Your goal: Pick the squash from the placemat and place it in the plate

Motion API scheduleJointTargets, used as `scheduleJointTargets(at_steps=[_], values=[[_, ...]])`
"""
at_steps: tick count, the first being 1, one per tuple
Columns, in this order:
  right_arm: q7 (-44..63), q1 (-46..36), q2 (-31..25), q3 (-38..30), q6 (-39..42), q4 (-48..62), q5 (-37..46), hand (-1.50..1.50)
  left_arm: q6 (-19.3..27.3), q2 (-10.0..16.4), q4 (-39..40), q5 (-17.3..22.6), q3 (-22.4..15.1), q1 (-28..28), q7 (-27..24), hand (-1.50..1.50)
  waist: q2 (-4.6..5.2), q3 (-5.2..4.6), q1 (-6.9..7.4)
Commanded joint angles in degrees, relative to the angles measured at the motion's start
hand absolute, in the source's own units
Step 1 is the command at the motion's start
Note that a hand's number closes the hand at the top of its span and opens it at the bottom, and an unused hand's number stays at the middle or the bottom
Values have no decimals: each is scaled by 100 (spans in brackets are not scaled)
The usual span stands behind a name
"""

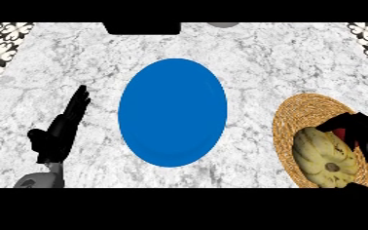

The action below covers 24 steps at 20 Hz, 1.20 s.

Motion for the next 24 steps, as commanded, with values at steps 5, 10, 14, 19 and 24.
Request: scheduleJointTargets(at_steps=[5,10,14,19,24], values=[[1401,-1632,577,1385,385,430,924,150,-382,180,-215,151,172,94,139,0,4,-1,64],[1912,-2776,1327,1883,450,1554,1078,150,-23,-244,-126,-171,-89,172,-32,0,10,-3,108],[2179,-2907,1437,2381,-209,2157,954,150,-282,49,-244,25,209,158,34,0,2,1,65],[2208,-3375,1448,3066,-1585,3752,971,150,-102,-109,30,-122,171,-262,133,0,14,2,83],[2281,-4329,1451,3054,-2441,5088,443,150,-218,24,-119,-68,274,-331,321,0,18,3,112]])
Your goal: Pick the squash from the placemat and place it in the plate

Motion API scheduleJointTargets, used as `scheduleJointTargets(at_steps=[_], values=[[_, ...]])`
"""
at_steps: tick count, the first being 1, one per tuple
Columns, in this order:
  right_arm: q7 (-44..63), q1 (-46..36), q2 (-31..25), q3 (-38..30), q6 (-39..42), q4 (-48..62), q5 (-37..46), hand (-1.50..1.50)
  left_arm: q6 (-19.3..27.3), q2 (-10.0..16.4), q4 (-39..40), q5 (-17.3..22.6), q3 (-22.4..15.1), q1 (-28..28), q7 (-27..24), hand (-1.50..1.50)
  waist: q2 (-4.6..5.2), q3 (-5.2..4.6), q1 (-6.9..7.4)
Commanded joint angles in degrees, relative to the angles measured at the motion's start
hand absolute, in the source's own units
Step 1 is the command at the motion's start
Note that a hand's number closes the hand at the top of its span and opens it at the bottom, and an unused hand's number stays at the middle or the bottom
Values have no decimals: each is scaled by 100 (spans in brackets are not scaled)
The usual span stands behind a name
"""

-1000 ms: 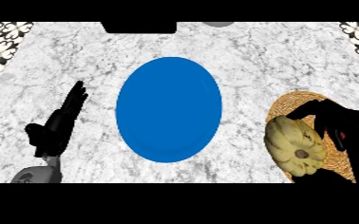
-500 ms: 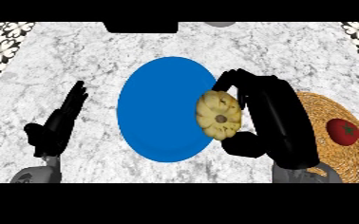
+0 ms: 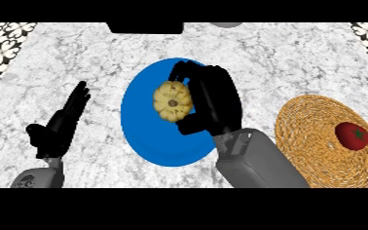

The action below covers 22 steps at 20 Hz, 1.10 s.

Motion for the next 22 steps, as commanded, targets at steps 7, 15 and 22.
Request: scheduleJointTargets(at_steps=[7,15,22], values=[[1011,-1137,22,671,-2464,2075,-1081,-150,-95,4,-84,20,38,-24,151,0,5,1,56],[583,-1223,23,489,-3472,2181,-2189,-150,-130,-42,92,-59,79,240,-340,0,3,1,17],[-1032,-55,-130,-497,-3905,1235,-3462,-150,-92,-18,-210,14,105,49,200,0,1,14,-55]])
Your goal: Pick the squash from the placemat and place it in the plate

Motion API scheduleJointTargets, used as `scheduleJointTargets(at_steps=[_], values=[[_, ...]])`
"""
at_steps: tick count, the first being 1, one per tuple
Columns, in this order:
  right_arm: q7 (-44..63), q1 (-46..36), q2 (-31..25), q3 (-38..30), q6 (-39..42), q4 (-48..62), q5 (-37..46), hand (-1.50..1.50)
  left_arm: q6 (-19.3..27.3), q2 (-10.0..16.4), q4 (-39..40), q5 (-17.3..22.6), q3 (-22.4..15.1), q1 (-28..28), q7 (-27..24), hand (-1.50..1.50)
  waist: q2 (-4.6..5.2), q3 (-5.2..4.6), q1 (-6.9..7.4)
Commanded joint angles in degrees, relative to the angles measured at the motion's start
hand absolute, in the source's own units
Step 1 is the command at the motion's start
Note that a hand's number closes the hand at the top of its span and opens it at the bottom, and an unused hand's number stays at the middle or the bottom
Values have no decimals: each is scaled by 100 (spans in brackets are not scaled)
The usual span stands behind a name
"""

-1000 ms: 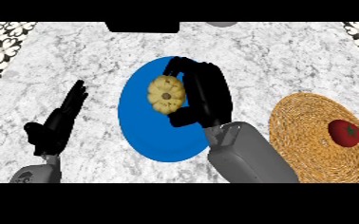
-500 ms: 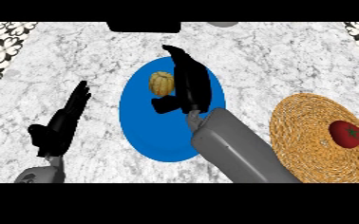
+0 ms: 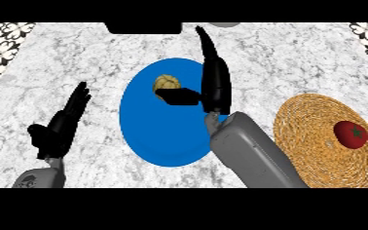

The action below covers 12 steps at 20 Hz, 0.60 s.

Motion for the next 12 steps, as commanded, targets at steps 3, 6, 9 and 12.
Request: scheduleJointTargets(at_steps=[3,6,9,12], values=[[-1465,1396,-651,-729,432,-1175,-1500,-150,46,-47,-180,-73,-37,250,-128,0,-18,5,-80],[-2419,1909,-944,-1259,928,-1213,-2183,-150,-51,34,2,-7,63,103,-65,0,-4,3,-68],[-2885,2319,-1453,-1686,1864,-1456,-2822,-150,-71,-40,-209,27,23,244,-83,0,-16,2,-65],[-3859,2833,-1648,-1920,2413,-1010,-3000,-150,-73,-3,-409,-18,-26,304,201,0,-16,3,-38]])
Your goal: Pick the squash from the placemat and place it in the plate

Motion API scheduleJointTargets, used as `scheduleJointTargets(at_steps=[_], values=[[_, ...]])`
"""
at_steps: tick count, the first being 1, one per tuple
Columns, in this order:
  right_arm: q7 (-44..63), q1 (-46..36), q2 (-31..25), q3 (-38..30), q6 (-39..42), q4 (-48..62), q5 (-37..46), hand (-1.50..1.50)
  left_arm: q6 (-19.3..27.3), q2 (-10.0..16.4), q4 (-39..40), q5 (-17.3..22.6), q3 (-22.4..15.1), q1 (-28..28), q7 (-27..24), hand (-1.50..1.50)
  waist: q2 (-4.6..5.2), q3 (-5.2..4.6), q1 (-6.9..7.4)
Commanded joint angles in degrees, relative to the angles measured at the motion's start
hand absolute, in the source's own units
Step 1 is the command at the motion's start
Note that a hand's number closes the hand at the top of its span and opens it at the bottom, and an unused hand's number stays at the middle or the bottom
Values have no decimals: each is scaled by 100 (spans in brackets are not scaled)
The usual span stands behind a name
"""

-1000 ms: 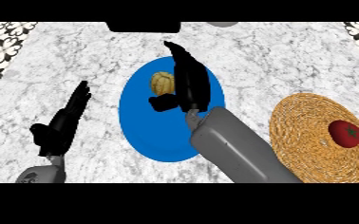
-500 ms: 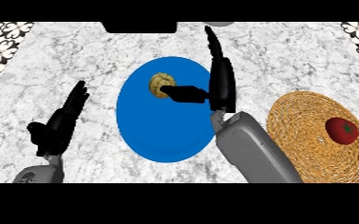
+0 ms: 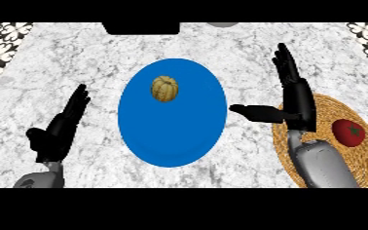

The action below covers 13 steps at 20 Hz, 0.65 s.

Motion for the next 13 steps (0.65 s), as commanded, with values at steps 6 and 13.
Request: scheduleJointTargets(at_steps=[6,13], values=[[-1380,951,-509,-676,1494,221,-420,-150,-126,23,65,-85,83,188,-227,0,-6,-6,18],[-1765,514,-483,-1277,1832,962,-152,-150,-73,-137,-706,-129,-8,432,290,0,-8,-5,39]])
